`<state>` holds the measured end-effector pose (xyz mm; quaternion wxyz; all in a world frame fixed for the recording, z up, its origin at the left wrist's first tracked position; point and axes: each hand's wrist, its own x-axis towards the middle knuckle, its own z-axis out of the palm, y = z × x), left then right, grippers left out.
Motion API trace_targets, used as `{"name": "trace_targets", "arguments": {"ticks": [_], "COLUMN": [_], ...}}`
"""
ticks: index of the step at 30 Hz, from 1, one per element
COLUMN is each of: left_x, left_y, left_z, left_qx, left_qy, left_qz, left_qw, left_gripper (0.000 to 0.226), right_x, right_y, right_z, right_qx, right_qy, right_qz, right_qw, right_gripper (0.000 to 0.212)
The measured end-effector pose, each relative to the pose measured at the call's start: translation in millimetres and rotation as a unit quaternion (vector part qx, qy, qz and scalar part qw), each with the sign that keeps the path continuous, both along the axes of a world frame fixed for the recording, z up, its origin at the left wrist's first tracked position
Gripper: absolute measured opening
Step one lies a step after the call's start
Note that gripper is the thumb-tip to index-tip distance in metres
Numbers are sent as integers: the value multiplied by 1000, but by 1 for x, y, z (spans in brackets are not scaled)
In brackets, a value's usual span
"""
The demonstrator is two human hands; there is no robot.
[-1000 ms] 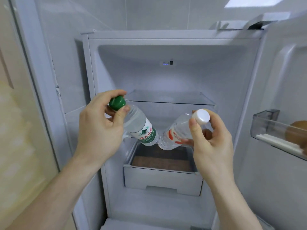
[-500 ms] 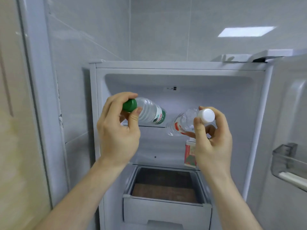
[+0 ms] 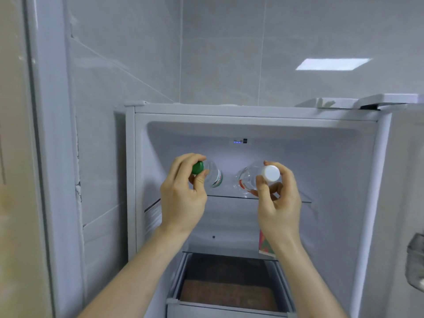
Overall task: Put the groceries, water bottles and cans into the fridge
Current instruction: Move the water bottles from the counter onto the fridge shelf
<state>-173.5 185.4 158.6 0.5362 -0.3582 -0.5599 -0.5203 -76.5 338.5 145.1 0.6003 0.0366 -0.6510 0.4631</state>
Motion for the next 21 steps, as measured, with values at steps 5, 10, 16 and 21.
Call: {"name": "trace_targets", "arguments": {"ticks": [5, 10, 16, 21], "left_x": [-21, -37, -45, -51], "left_y": [11, 26, 48, 67], "left_z": [-4, 5, 17, 25], "left_qx": [-12, -62, -141, -209], "left_qy": [-45, -128, -194, -249], "left_qz": [-4, 0, 13, 14], "left_qw": [999, 990, 971, 946], "left_gripper": [27, 23, 19, 17], "right_x": [-21, -40, -67, -77], "right_y": [10, 24, 60, 81], "right_z": [0, -2, 5, 22], "right_qx": [4, 23, 37, 47], "right_qy": [1, -45, -164, -237], "right_qz": [-17, -32, -97, -197], "right_qw": [1000, 998, 981, 950], "right_gripper": [28, 28, 22, 13]}}
